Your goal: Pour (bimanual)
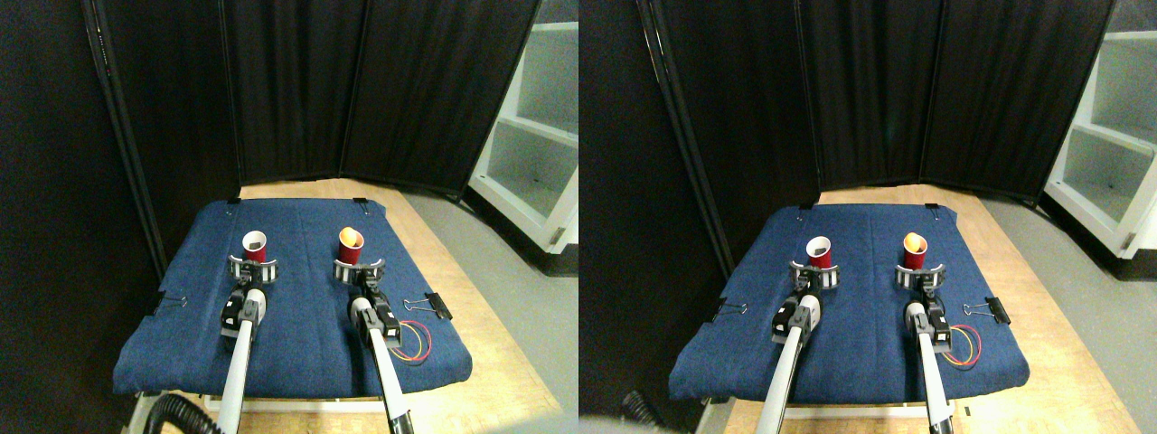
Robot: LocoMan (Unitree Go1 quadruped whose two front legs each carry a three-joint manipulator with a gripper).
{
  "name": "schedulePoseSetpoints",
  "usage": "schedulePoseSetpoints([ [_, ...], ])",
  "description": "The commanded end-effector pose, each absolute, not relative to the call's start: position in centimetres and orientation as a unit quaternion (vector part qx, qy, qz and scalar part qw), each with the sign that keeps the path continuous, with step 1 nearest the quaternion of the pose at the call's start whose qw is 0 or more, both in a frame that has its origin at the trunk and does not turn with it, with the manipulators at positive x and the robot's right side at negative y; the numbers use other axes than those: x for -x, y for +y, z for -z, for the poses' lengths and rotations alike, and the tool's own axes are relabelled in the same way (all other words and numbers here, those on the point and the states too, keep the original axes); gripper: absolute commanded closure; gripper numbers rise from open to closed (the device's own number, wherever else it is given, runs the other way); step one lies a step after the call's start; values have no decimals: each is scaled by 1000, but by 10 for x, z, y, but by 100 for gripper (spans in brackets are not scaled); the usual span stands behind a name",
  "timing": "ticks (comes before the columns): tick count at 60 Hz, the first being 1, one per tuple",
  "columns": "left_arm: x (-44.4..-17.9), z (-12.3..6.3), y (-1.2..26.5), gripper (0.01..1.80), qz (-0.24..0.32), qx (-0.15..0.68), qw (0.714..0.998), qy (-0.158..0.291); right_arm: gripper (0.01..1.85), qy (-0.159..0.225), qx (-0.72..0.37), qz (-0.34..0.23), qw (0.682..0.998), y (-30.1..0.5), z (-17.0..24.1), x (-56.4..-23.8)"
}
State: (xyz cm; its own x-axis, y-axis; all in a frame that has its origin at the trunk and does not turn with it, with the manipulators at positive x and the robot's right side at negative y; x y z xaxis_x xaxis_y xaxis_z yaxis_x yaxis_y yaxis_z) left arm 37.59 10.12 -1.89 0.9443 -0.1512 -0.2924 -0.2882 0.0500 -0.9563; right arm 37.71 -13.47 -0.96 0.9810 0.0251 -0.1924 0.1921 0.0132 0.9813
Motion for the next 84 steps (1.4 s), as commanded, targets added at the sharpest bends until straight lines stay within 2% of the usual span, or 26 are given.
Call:
schedulePoseSetpoints([
  [1,-383,14,100,49,-36,692,705,150,68,82,-696,48,711,-134,9,-383],
  [10,-389,16,102,49,-38,693,704,151,59,83,-706,61,701,-132,7,-389],
  [11,-390,17,103,48,-41,692,705,149,53,83,-705,61,702,-131,6,-391],
  [21,-394,20,104,48,-52,698,700,143,47,82,-715,67,691,-128,10,-399],
  [35,-400,26,105,46,-60,693,703,146,56,82,-714,82,690,-128,15,-402],
  [43,-403,29,107,45,-64,694,702,146,64,85,-702,89,701,-130,18,-406],
  [64,-410,31,108,48,-67,692,703,148,41,90,-711,112,688,-134,27,-415],
  [84,-415,37,109,48,-78,685,708,151,48,90,-713,119,685,-136,30,-420],
])
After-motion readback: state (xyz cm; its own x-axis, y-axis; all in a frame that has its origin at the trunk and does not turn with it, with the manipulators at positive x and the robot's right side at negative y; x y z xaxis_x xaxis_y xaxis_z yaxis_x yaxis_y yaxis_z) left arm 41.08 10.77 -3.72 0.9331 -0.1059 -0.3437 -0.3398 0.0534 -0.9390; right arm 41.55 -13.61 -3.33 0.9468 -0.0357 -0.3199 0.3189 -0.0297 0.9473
